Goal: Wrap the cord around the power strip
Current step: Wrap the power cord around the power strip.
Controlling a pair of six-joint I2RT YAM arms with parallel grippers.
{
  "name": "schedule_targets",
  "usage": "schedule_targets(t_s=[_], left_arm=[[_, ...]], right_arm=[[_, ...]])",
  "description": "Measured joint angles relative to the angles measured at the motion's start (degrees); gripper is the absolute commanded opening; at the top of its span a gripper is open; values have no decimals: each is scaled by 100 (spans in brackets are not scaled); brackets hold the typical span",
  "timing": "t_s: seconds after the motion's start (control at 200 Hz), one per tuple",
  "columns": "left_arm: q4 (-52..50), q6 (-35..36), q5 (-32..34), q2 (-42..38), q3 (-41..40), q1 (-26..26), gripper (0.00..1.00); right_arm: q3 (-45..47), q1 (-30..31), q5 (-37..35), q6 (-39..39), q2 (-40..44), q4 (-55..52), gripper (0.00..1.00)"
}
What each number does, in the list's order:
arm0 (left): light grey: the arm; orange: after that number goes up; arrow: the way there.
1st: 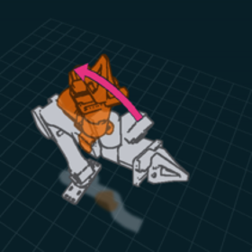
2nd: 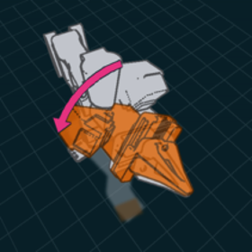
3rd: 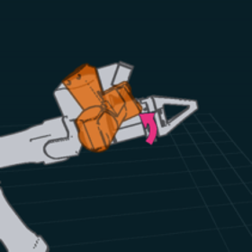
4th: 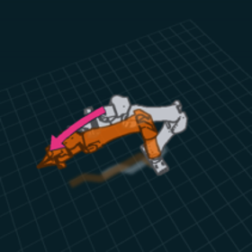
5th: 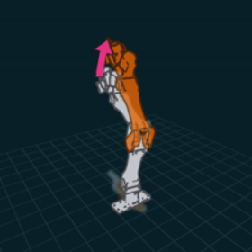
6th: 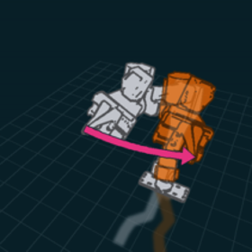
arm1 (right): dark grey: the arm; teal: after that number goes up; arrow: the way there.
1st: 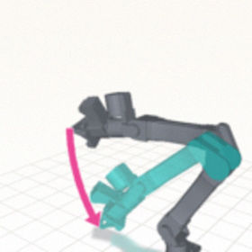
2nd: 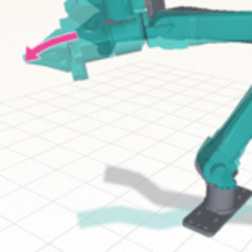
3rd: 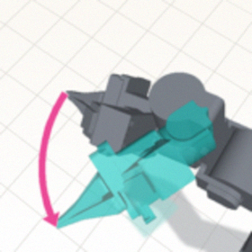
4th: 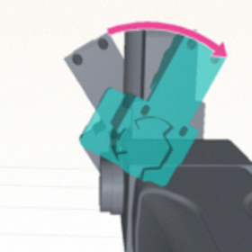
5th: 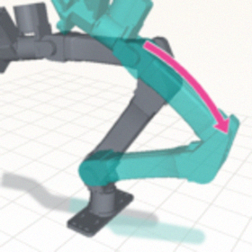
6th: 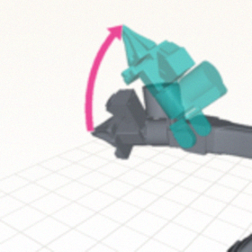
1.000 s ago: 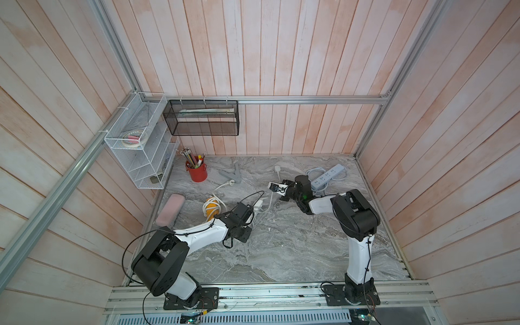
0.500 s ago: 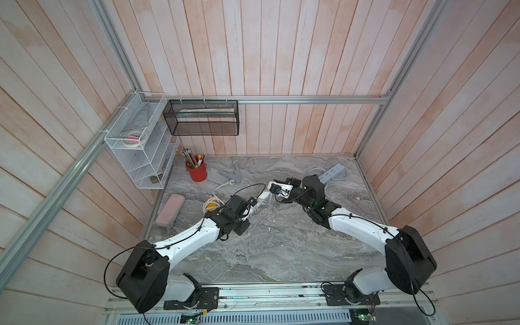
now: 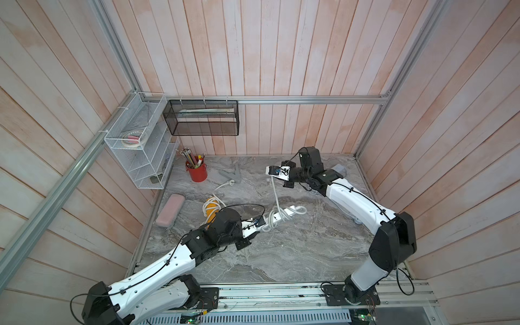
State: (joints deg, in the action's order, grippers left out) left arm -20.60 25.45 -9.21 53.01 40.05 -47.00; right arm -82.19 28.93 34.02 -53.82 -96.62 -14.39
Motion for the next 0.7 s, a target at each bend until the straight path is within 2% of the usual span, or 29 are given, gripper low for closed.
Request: schedule_targets(t_s=[0.05, 0.23, 0.385, 0.565, 0.635, 0.7], left_arm=[[160, -11, -26, -107, -76, 2, 0], [732, -293, -127, -258, -269, 170, 0], [1283, -763, -17, -131, -269, 446, 0], [1703, -1488, 400, 127, -337, 619, 0], [1816, -1718, 461, 188, -354, 754, 0], [1910, -1869, 518, 310, -348, 837, 0]], right_arm=[[223, -72, 332, 258, -37, 125, 5], [1355, -186, 1134, 1530, -127, 1226, 21], [2024, -186, 1440, 3018, -348, 2568, 22], [2273, -153, 1399, 4811, -540, 3698, 26], [2474, -94, 1220, 5283, -527, 4232, 38], [2789, 48, 837, 5639, -516, 4719, 44]])
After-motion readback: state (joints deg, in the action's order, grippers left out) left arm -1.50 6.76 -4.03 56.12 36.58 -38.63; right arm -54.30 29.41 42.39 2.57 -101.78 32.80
